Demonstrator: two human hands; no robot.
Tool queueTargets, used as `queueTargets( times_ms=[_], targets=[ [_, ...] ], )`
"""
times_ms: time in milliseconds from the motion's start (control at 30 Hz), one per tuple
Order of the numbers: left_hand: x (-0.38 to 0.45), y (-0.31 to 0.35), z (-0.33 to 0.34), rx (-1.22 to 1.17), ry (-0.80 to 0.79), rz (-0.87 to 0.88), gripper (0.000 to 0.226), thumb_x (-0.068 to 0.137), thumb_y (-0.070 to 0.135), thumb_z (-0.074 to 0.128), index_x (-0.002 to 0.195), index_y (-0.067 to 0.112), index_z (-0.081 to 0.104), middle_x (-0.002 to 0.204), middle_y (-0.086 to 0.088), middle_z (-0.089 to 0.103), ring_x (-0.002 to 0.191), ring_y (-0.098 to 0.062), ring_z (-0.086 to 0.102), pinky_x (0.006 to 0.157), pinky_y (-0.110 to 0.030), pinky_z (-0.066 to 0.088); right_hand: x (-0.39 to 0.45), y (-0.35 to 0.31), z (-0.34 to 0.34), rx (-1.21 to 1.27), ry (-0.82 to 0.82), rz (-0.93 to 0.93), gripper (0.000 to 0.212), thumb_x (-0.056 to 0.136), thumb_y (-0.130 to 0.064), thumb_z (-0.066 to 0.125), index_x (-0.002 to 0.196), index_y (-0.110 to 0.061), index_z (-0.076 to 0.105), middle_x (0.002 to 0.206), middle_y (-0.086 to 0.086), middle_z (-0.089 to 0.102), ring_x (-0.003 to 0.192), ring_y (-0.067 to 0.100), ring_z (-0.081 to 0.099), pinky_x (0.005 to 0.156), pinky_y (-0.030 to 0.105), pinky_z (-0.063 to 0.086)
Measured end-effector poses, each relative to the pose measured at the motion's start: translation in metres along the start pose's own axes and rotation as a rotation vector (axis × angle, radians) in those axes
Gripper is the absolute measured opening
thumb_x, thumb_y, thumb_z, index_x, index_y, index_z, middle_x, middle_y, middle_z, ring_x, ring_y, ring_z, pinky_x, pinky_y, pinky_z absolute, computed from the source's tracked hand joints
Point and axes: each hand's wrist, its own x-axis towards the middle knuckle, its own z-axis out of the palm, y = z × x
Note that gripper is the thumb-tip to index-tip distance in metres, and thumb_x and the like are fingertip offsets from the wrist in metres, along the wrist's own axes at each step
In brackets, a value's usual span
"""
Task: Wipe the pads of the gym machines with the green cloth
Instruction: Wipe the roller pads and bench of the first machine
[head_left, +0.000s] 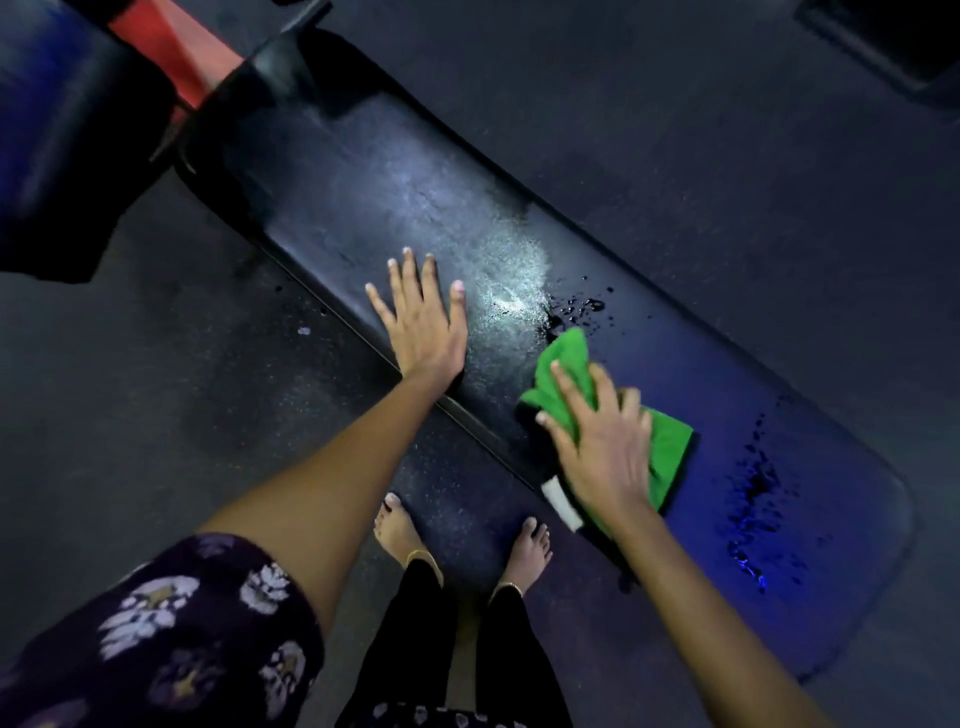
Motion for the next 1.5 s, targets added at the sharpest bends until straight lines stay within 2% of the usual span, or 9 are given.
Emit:
queueTargets(
  times_ms=[100,233,333,533,800,1033,1267,1400,1500],
  targets=[
    [0.001,0.0,0.004,-0.033,0.063,-0.001,0.052,0.102,0.037,0.021,0.148,0.012,0.024,0.158,-0.006,0.013,0.147,-0.022,0.005,0.116,-0.044,-0.007,0.043,-0.019,-0.005,0.054,-0.033,0.138,0.056,0.092,-0.052,0.045,0.145,-0.038,0.032,0.15,0.007,0.032,0.111,0.034,0.04,0.088,0.043,0.034],
    [-0.002,-0.003,0.008,-0.17,0.159,-0.013,0.057,0.097,0.034,0.022,0.144,0.004,0.032,0.156,-0.011,0.02,0.145,-0.025,0.015,0.117,-0.041,-0.002,0.049,-0.032,0.0,0.046,-0.11,-0.17,0.056,0.092,-0.051,0.047,0.145,-0.04,0.031,0.152,0.001,0.03,0.116,0.031,0.037,0.09,0.04,0.032],
    [-0.005,-0.003,0.007,-0.254,0.19,0.013,0.061,0.095,0.04,0.018,0.14,0.005,0.038,0.153,-0.012,0.026,0.143,-0.025,0.022,0.116,-0.04,-0.001,0.02,-0.002,0.001,0.021,-0.115,-0.311,0.05,0.09,-0.051,0.046,0.138,-0.037,0.045,0.14,0.006,0.048,0.098,0.032,0.051,0.078,0.039,0.041],
    [-0.004,0.0,0.004,-0.244,0.156,0.009,0.081,0.089,0.063,0.008,0.14,0.007,0.039,0.154,-0.006,0.026,0.143,-0.02,0.02,0.117,-0.04,0.001,0.081,0.0,-0.018,0.042,-0.052,0.091,0.052,0.096,-0.048,0.041,0.146,-0.037,0.029,0.153,0.005,0.025,0.121,0.033,0.034,0.095,0.04,0.029],
    [-0.011,-0.003,0.005,-0.354,0.232,0.017,0.108,0.078,0.082,0.006,0.137,-0.002,0.038,0.152,-0.013,0.028,0.138,-0.022,0.033,0.117,-0.042,0.01,0.08,-0.014,-0.008,-0.062,-0.149,-0.414,0.055,0.09,-0.051,0.051,0.142,-0.044,0.033,0.154,0.002,0.025,0.12,0.033,0.036,0.092,0.042,0.031],
    [0.0,-0.001,0.007,-0.159,0.161,-0.004,0.077,0.088,0.062,0.015,0.134,0.007,0.045,0.151,-0.007,0.032,0.143,-0.021,0.021,0.117,-0.039,0.003,0.134,0.0,-0.021,0.015,-0.034,0.082,0.056,0.091,-0.05,0.05,0.144,-0.038,0.033,0.153,0.007,0.023,0.124,0.034,0.031,0.098,0.043,0.028],
    [-0.001,-0.003,0.013,-0.129,0.202,0.002,0.056,0.095,0.042,0.028,0.133,0.006,0.047,0.15,-0.008,0.035,0.141,-0.023,0.026,0.116,-0.041,0.008,0.098,-0.004,-0.014,-0.015,-0.125,-0.252,0.057,0.091,-0.051,0.05,0.144,-0.043,0.03,0.154,0.004,0.025,0.124,0.032,0.034,0.096,0.042,0.03],
    [0.001,-0.003,0.014,-0.117,0.197,-0.008,0.051,0.096,0.039,0.034,0.134,0.007,0.046,0.15,-0.007,0.034,0.142,-0.022,0.024,0.116,-0.039,0.005,0.113,0.016,-0.021,0.044,-0.038,0.202,0.056,0.093,-0.049,0.048,0.145,-0.037,0.031,0.153,0.009,0.024,0.126,0.035,0.031,0.099,0.043,0.028],
    [0.0,-0.003,0.013,-0.116,0.193,-0.005,0.052,0.096,0.041,0.032,0.134,0.007,0.045,0.151,-0.007,0.033,0.142,-0.021,0.023,0.117,-0.039,0.005,0.158,-0.014,-0.02,0.1,-0.023,0.252,0.057,0.092,-0.049,0.049,0.145,-0.035,0.031,0.153,0.009,0.022,0.129,0.034,0.029,0.101,0.042,0.026]
  ],
)
